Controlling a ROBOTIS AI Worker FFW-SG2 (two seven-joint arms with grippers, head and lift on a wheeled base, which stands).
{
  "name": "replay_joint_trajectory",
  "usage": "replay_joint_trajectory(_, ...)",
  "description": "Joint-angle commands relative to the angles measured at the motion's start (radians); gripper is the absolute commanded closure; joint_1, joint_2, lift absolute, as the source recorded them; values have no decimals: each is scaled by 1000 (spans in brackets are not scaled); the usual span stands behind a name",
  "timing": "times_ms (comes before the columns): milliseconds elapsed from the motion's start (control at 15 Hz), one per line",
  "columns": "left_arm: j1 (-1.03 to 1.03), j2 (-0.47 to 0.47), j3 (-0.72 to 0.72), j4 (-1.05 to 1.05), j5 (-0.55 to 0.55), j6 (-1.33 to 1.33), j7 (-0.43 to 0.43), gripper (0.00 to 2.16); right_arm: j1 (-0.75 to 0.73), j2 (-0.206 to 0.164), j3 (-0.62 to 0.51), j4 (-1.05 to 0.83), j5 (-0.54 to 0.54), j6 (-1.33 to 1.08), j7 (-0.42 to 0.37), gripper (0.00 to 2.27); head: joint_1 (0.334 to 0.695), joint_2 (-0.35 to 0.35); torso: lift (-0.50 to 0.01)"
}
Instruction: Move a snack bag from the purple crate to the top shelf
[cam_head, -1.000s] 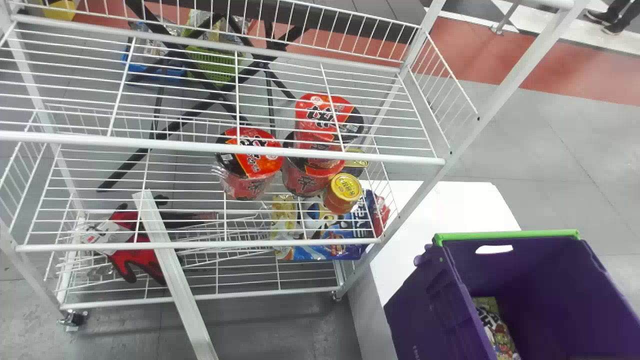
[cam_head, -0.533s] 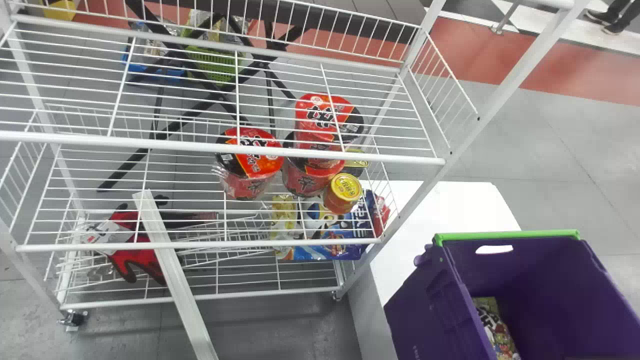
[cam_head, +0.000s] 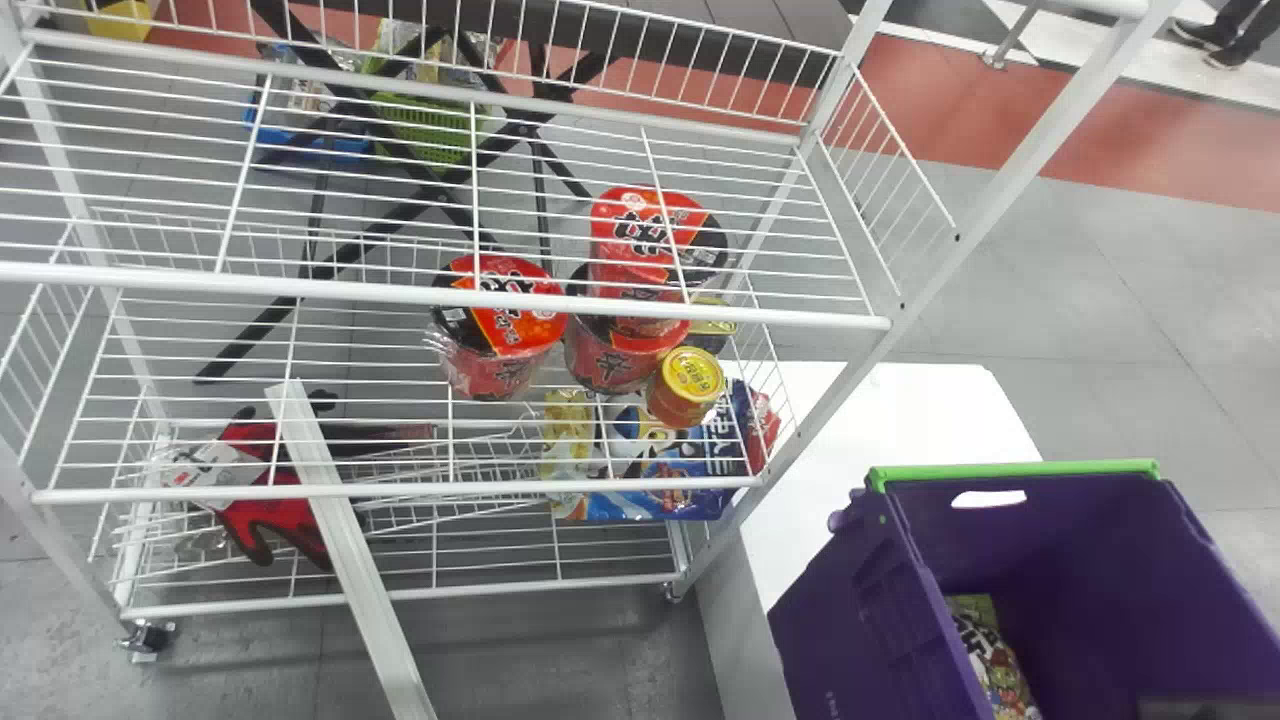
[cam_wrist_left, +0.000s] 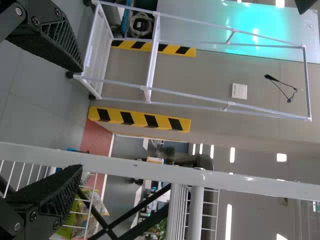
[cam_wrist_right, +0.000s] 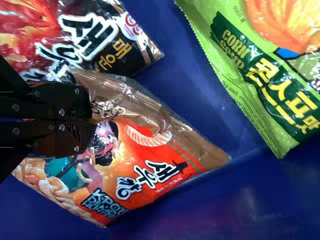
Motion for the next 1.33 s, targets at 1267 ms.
replay_joint_trajectory(1267, -2, -3, -5, -1, -9, 6, 9, 144, 49, 37, -144, -169, -6, 20, 86, 2078, 695, -350, -381)
